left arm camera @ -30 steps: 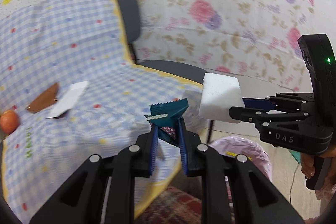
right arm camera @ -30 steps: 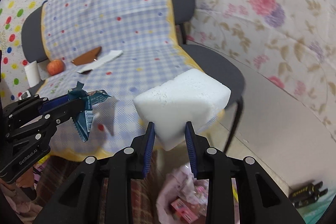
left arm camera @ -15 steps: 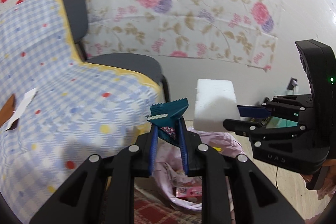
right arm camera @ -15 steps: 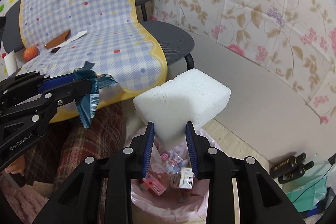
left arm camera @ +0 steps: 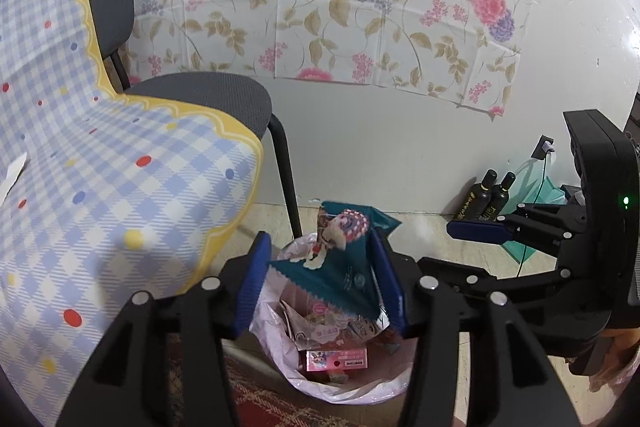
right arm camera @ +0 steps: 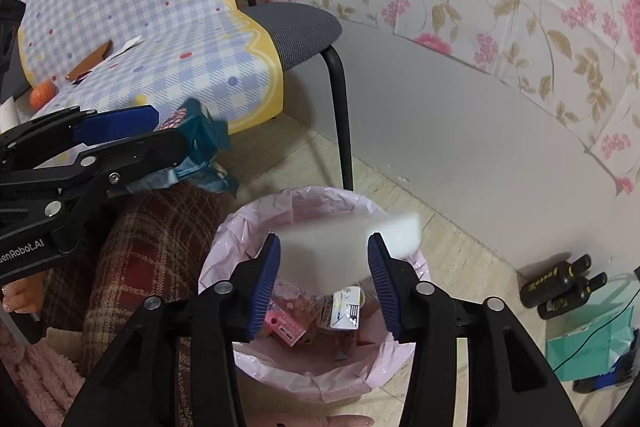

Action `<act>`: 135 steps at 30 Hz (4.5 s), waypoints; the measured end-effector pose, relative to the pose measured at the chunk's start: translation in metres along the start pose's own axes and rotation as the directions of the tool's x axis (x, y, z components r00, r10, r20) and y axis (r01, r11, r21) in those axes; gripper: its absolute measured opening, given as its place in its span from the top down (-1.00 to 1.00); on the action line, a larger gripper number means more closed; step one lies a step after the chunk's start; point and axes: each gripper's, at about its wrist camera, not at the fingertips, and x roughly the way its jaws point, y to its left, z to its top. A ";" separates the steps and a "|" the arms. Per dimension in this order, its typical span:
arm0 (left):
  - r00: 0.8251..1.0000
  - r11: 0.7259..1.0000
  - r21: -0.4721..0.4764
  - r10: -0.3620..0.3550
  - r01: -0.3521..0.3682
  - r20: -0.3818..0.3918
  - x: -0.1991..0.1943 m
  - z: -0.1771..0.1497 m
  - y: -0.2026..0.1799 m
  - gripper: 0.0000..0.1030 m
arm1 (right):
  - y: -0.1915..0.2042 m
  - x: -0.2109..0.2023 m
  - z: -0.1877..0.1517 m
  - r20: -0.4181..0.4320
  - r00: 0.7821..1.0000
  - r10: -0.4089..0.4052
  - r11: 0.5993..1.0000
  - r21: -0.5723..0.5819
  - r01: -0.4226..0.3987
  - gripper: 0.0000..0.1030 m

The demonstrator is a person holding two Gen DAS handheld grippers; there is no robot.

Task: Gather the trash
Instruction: 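Open both grippers to drop the wrapper and foam block into the bin, then move both grippers back toward the chair, then grasp the brown leather knife sheath with the right gripper, then grasp the red-and-white envelope with the left gripper while the right gripper holds the sheath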

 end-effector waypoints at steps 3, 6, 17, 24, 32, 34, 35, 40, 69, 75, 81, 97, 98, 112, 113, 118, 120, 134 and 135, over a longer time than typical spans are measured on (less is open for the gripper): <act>1.000 1.000 -0.003 0.005 -0.005 -0.002 -0.002 -0.002 0.003 0.00 | -0.002 -0.003 0.002 0.010 1.000 -0.015 1.000 0.002 0.015 0.04; 1.000 1.000 -0.018 -0.008 0.008 0.000 -0.005 -0.002 0.007 -0.05 | -0.006 -0.011 0.006 0.039 0.999 -0.030 0.999 0.022 0.029 0.03; 1.000 1.000 -0.006 -0.019 0.019 0.000 -0.008 -0.002 0.003 0.01 | -0.011 -0.039 0.020 0.132 0.991 0.018 0.999 0.048 -0.024 0.03; 0.999 0.999 0.023 -0.035 0.034 0.026 -0.012 0.002 0.001 0.91 | -0.011 -0.039 0.021 0.132 0.991 0.020 0.999 0.037 -0.025 0.06; 0.999 0.998 0.035 -0.051 0.050 0.013 -0.008 0.007 -0.010 0.91 | -0.020 -0.041 0.018 0.145 0.989 0.011 0.998 0.062 -0.020 0.06; 0.999 0.999 0.025 -0.040 0.040 0.013 -0.009 0.008 -0.006 0.90 | -0.021 -0.042 0.018 0.149 0.989 0.010 0.998 0.065 -0.019 0.06; 1.000 0.999 0.020 -0.026 0.026 0.015 -0.011 0.009 -0.004 0.85 | -0.021 -0.042 0.018 0.152 0.988 0.011 0.998 0.066 -0.021 0.06; 0.999 0.999 -0.005 0.037 -0.036 0.038 -0.024 0.010 0.009 0.56 | -0.020 -0.045 0.023 0.172 0.985 0.025 0.997 0.074 -0.038 0.06; 0.823 0.805 -0.295 0.560 -0.514 0.095 -0.177 -0.012 0.176 0.01 | 0.169 -0.016 0.146 0.207 0.918 0.339 0.924 -0.257 -0.284 0.05; 0.751 0.714 -0.352 0.659 -0.606 0.045 -0.203 -0.018 0.231 -0.03 | 0.212 0.003 0.167 0.176 0.908 0.381 0.898 -0.305 -0.318 0.05; 0.660 0.615 -0.399 0.750 -0.680 0.033 -0.233 -0.015 0.279 -0.16 | 0.257 0.020 0.191 0.156 0.893 0.421 0.867 -0.360 -0.346 0.05; 0.618 0.521 -0.466 0.783 -0.715 -0.071 -0.203 -0.040 0.362 -0.46 | 0.378 0.123 0.279 0.053 0.895 0.443 0.826 -0.412 -0.385 -0.04; 0.618 0.520 -0.469 0.783 -0.714 -0.073 -0.202 -0.040 0.365 -0.46 | 0.383 0.129 0.282 0.043 0.895 0.443 0.825 -0.410 -0.389 -0.02; 0.637 0.509 -0.501 0.762 -0.700 -0.115 -0.192 -0.051 0.386 -0.51 | 0.434 0.208 0.328 -0.097 0.886 0.454 0.815 -0.356 -0.457 -0.11; 0.634 0.505 -0.500 0.764 -0.703 -0.120 -0.191 -0.052 0.386 -0.51 | 0.435 0.211 0.331 -0.100 0.883 0.459 0.816 -0.346 -0.463 -0.14; 0.632 0.495 -0.501 0.761 -0.710 -0.144 -0.186 -0.058 0.388 -0.51 | 0.443 0.229 0.342 -0.157 0.853 0.497 0.796 -0.308 -0.521 -0.21; 0.641 0.495 -0.510 0.752 -0.704 -0.154 -0.185 -0.061 0.388 -0.51 | 0.444 0.231 0.345 -0.170 0.836 0.521 0.784 -0.291 -0.548 0.13; 0.660 0.527 -0.490 0.738 -0.694 -0.140 -0.191 -0.063 0.345 -0.51 | 0.372 0.087 0.288 0.134 0.816 0.562 0.776 -0.427 -0.464 0.95; 0.664 0.536 -0.484 0.735 -0.691 -0.134 -0.189 -0.062 0.341 -0.51 | 0.363 0.079 0.286 0.165 0.819 0.549 0.788 -0.429 -0.442 0.95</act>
